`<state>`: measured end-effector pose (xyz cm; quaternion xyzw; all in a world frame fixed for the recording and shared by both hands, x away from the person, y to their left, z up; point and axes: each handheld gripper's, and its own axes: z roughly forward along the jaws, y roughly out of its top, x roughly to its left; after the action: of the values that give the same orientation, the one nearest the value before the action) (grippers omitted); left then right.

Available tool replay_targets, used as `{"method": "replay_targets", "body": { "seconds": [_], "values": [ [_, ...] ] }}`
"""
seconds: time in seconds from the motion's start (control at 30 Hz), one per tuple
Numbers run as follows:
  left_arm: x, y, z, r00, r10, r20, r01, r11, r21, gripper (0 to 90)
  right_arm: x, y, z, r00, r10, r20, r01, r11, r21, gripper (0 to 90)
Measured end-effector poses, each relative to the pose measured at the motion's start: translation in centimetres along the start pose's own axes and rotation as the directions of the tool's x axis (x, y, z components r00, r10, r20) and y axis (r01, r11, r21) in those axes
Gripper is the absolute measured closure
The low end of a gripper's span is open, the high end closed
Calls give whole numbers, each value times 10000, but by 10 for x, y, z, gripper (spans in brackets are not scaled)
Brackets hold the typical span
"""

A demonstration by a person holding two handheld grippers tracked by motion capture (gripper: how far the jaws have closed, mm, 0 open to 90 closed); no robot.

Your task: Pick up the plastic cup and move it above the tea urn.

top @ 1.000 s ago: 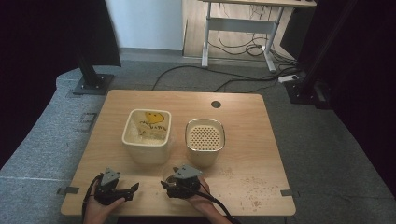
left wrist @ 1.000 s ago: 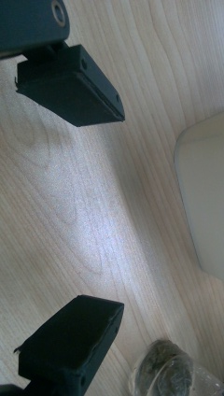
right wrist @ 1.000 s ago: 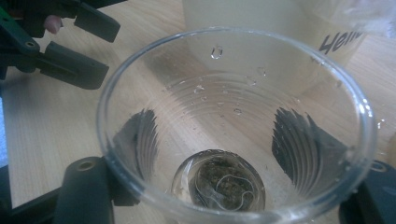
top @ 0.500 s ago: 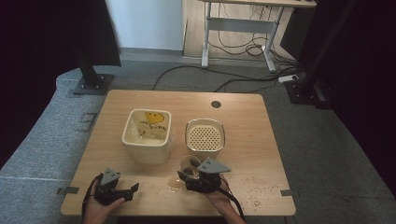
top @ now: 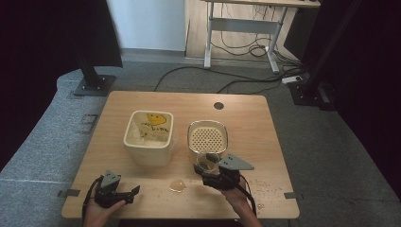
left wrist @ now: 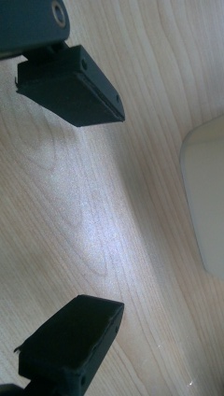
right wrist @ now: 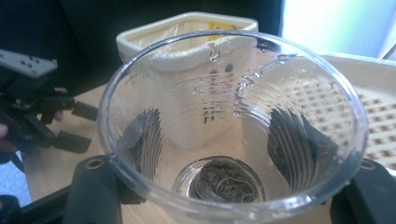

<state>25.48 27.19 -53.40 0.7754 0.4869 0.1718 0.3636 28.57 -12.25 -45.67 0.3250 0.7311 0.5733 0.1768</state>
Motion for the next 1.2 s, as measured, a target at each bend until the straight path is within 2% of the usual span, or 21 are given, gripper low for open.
{"method": "replay_targets", "body": {
  "seconds": [0.1,0.2,0.23,0.3,0.33,0.37,0.43,0.57,0.6,0.63,0.7,0.73,0.8,0.83,1.0,1.2],
  "values": [
    [0,1,-2,10000,-22,-56,21,9998,-197,98,-9,18,-13,9999,48,133,-42,9991,-430,353],
    [-1,1,-2,10000,-12,-71,10,9998,-211,98,-15,27,-19,9998,199,88,-193,9979,-617,356],
    [-1,1,-2,10000,22,-52,-23,9998,-186,98,-22,38,-25,9996,267,120,-257,9967,-768,357],
    [-1,1,-1,10000,25,-34,-26,9999,-124,98,-30,50,-29,9996,139,234,-121,9969,-774,357],
    [-1,1,-1,10000,25,-34,-26,9999,-124,98,-30,50,-29,9996,139,234,-121,9969,-774,357],
    [0,1,0,10000,46,-32,-46,10000,-48,98,-39,60,-32,9988,128,469,-92,9971,-752,357],
    [0,0,1,10000,85,-12,-85,10000,-9,98,-47,70,-34,9975,37,703,12,9976,-689,357],
    [0,0,1,9999,88,-51,-88,10000,4,99,-62,81,-34,9955,70,948,-4,9976,-690,357],
    [0,0,1,9999,88,-51,-88,10000,4,99,-62,81,-34,9955,70,948,-4,9976,-690,357],
    [0,0,1,10000,73,-55,-73,10000,34,99,-71,86,-31,9937,21,1119,48,9981,-608,357],
    [0,0,2,10000,71,-63,-70,10000,43,99,-74,87,-30,9932,65,1165,5,9982,-603,357],
    [0,0,2,9999,86,-66,-86,10000,51,99,-82,91,-27,9917,132,1280,-62,9985,-551,357],
    [0,0,2,9999,110,-78,-110,9999,52,99,-86,93,-25,9911,159,1322,-93,9987,-510,357],
    [0,0,2,9999,110,-66,-110,9999,56,99,-92,97,-21,9910,242,1319,-188,9989,-420,357],
    [0,-1,3,9999,111,-78,-111,9999,89,99,-95,102,-11,9911,206,1313,-170,9995,-283,357],
    [1,-1,2,9999,83,-74,-82,9999,134,104,-90,104,0,9899,-15,1415,23,10000,-60,356]
  ]
}}
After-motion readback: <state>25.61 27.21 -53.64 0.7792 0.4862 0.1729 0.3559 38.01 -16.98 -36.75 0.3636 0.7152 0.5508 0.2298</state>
